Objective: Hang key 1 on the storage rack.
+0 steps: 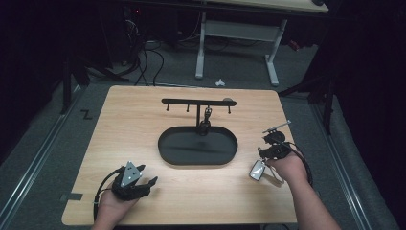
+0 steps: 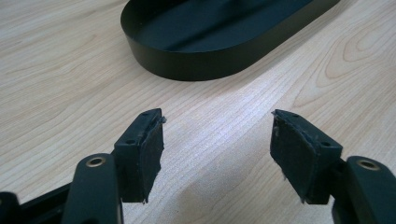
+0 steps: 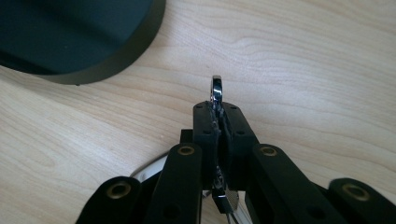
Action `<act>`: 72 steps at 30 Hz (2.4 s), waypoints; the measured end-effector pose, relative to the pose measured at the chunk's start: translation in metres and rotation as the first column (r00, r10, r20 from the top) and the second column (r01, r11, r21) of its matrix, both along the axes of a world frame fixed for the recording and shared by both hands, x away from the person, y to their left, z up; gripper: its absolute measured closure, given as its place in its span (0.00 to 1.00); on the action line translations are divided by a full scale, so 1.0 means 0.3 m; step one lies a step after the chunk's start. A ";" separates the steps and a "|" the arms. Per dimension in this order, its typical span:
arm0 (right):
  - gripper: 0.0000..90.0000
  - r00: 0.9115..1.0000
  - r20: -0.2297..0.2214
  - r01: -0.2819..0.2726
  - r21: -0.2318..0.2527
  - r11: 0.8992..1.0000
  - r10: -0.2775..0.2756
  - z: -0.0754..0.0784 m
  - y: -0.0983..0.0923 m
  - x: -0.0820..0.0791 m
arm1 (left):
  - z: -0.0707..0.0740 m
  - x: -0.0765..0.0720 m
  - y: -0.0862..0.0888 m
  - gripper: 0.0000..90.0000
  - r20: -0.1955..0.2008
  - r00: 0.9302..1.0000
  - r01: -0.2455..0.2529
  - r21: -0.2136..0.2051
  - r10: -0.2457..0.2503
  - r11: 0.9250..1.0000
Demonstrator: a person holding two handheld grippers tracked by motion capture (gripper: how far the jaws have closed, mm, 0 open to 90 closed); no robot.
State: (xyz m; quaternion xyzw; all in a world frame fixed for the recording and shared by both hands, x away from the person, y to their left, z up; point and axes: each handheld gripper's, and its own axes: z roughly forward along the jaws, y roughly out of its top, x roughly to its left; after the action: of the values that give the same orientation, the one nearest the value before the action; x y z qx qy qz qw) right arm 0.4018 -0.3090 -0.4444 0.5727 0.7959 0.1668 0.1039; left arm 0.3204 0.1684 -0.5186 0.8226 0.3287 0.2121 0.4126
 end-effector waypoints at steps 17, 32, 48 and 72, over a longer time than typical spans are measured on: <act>0.96 0.994 0.099 -0.038 0.005 0.999 0.038 0.217 0.040 -0.007 | 0.003 0.001 0.004 0.39 -0.001 1.000 -0.004 -0.005 0.004 1.000; 0.96 0.984 0.140 -0.107 0.000 0.994 0.106 0.313 0.152 0.033 | 0.007 -0.008 0.027 0.40 0.005 1.000 -0.025 -0.017 0.025 1.000; 0.96 0.968 0.156 -0.198 0.000 0.980 0.196 0.363 0.288 0.084 | 0.009 -0.035 0.077 0.40 0.008 0.998 -0.066 -0.015 0.066 0.998; 0.96 0.961 0.155 -0.236 0.017 0.972 0.231 0.375 0.351 0.164 | 0.000 -0.078 0.144 0.40 -0.004 0.991 -0.130 -0.009 0.130 0.991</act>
State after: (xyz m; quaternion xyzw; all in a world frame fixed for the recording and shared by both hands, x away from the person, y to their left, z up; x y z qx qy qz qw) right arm 0.4509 -0.2037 -0.3319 0.4621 0.8445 0.2351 0.1338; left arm 0.2970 0.2116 -0.5185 0.7979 0.3834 0.2356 0.4010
